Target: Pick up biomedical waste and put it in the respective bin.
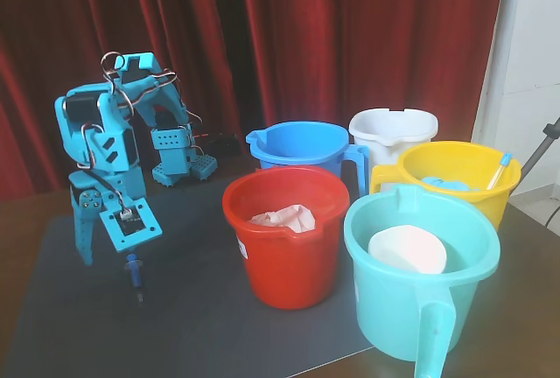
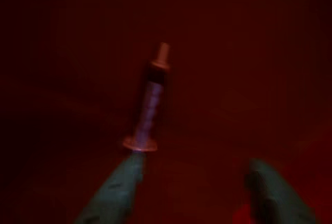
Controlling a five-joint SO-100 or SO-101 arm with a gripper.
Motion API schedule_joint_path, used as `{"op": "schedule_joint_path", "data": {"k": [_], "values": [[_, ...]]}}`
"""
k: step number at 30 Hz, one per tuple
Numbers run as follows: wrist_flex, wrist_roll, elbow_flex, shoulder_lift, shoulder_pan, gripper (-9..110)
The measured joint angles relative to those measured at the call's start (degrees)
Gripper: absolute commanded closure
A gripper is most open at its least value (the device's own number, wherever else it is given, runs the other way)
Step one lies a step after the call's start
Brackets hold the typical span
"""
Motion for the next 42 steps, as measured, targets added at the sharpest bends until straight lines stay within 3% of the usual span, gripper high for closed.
{"op": "schedule_joint_path", "data": {"k": [12,42], "values": [[-17.1,-4.3,15.1,-0.1,0.0,80],[-21.7,-7.5,22.3,0.4,0.1,80]]}}
